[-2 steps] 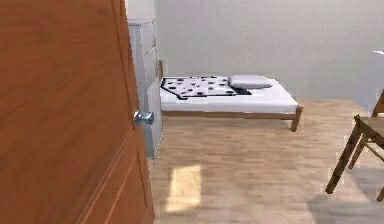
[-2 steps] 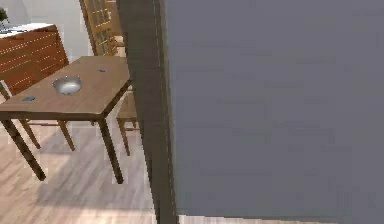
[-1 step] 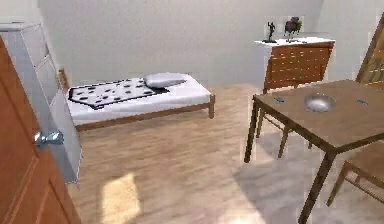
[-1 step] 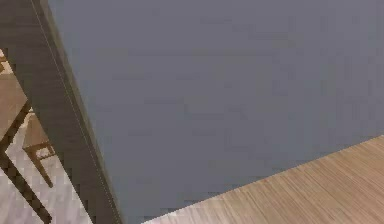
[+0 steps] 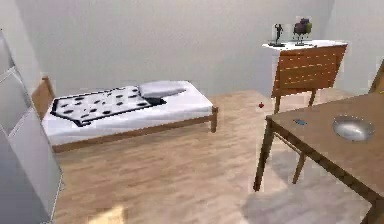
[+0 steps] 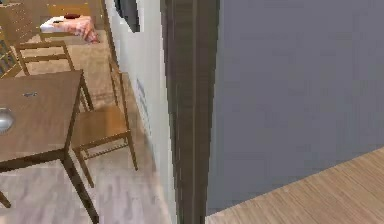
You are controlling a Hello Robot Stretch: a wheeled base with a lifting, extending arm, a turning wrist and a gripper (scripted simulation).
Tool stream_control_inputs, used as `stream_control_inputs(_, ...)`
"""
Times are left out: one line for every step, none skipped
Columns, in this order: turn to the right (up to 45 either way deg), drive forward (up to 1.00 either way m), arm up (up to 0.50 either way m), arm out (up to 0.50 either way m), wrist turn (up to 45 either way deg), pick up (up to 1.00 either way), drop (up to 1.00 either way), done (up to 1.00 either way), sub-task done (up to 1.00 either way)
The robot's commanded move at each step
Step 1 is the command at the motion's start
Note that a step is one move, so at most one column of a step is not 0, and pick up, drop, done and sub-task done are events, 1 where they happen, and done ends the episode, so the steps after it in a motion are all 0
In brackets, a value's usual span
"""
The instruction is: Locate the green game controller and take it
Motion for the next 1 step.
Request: stream_control_inputs(45.0, 0.00, 0.00, 0.00, 0.0, 0.00, 0.00, 0.00, 0.00)
